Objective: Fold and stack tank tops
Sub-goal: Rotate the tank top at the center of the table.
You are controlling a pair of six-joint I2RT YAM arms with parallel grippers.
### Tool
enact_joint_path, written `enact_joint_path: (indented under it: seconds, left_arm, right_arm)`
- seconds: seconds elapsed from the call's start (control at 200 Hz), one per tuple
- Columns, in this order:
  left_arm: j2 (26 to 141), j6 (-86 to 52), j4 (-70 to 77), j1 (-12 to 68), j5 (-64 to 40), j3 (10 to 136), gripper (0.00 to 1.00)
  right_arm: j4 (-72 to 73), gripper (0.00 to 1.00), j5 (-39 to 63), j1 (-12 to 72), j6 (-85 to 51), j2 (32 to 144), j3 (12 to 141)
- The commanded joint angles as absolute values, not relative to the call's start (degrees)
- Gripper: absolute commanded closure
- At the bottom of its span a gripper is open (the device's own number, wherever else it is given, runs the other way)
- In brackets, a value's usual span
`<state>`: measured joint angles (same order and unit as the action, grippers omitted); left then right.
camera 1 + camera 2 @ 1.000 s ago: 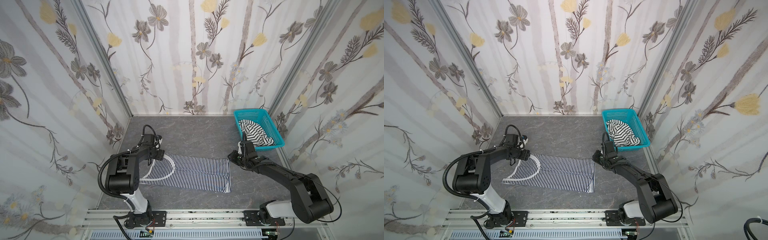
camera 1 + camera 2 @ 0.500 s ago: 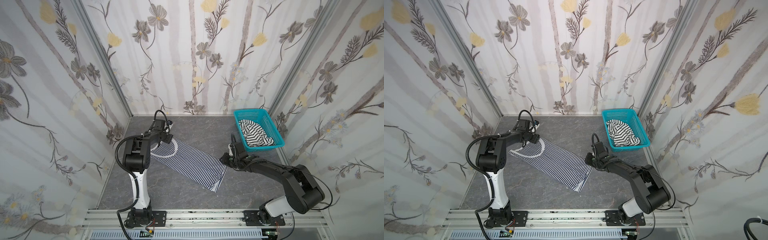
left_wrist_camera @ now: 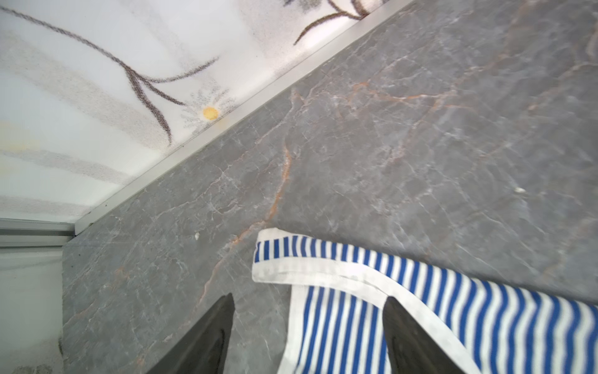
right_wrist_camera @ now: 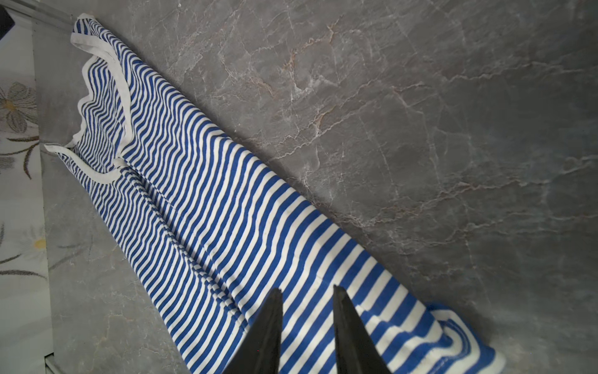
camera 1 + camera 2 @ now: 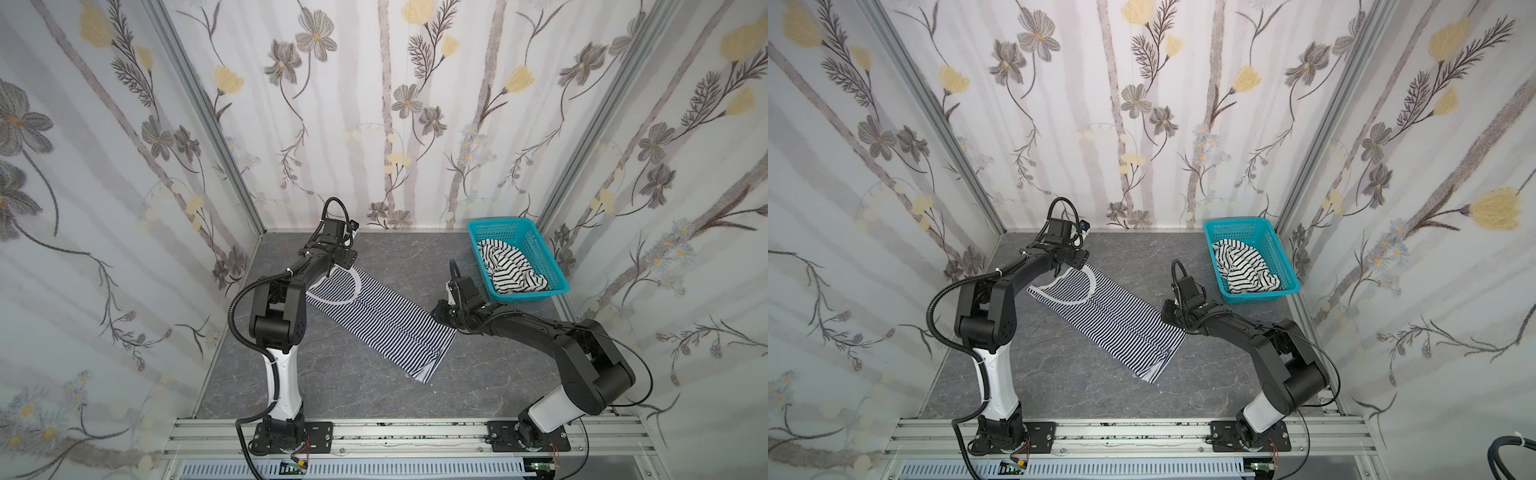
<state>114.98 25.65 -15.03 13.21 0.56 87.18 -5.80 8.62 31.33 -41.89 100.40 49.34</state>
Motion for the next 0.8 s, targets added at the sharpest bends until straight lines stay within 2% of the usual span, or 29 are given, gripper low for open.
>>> enact_joint_path:
  seconds: [0.0, 0.18, 0.415, 0.795]
  left_arm:
    - [111.0, 26.2, -18.3, 14.8, -0.5, 80.1, 0.26]
    - [103.3, 24.8, -18.4, 15.9, -2.4, 66.9, 0.27]
    - [96.8, 23.2, -18.4, 16.3, -4.4, 56.1, 0.27]
    - [103.1, 21.9, -18.4, 16.9, -0.7, 57.3, 0.28]
  right_arm:
    - [-6.2, 0.71, 8.4, 31.9, -39.5, 101.6, 50.9]
    - [-5.7, 0.71, 8.6, 31.9, -38.9, 102.9, 51.0]
    - [-5.7, 0.71, 8.5, 32.0, -38.9, 103.8, 50.0]
    - [-5.2, 0.69, 6.1, 33.6, -42.6, 101.2, 45.2]
